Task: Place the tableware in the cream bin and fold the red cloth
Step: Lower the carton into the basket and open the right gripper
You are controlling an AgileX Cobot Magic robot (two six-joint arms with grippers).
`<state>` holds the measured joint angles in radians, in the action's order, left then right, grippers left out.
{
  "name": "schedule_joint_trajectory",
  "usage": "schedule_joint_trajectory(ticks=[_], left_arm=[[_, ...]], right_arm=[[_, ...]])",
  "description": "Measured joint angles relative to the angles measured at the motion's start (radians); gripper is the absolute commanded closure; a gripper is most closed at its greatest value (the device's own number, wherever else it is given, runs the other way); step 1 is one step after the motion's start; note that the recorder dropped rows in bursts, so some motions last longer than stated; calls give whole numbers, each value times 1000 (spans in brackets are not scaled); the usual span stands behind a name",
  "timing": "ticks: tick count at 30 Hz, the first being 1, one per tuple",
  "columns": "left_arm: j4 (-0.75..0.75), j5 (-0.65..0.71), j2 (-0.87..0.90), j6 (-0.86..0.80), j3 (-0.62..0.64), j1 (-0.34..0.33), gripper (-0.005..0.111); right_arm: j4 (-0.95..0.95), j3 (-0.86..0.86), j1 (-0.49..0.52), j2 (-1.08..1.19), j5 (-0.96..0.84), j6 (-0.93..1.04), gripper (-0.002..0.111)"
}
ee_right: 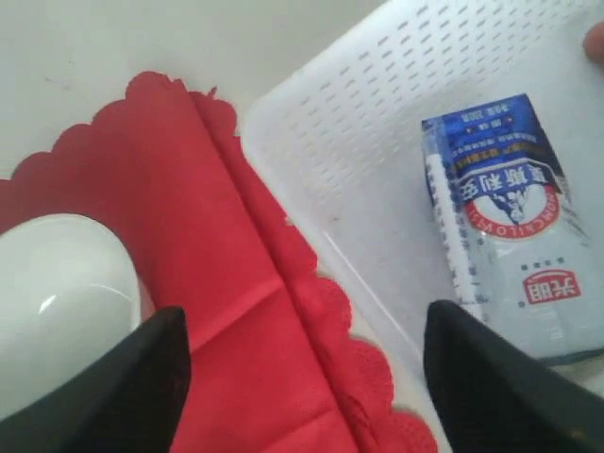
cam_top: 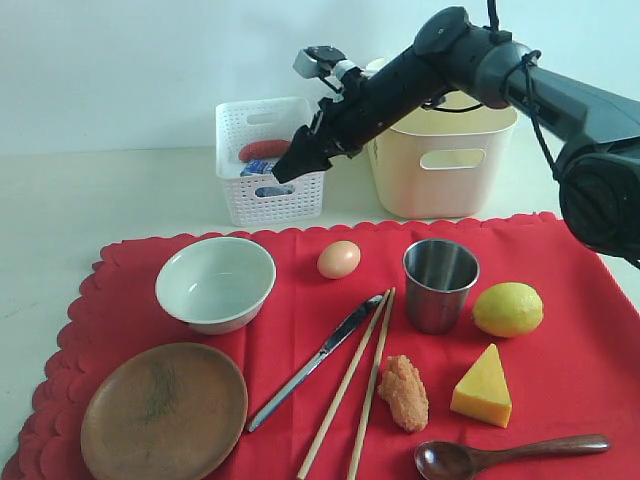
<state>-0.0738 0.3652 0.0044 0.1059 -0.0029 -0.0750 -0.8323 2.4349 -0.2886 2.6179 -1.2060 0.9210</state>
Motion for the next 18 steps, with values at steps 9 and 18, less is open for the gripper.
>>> schedule_joint_trajectory(ticks=[9,18], left_arm=[[0,0,0,0,0,0,29],[0,0,0,0,0,0,29]], right_arm=[[-18,0,-2,-21,-10,-54,42],[111,0,-12,-18,47,-153,42]])
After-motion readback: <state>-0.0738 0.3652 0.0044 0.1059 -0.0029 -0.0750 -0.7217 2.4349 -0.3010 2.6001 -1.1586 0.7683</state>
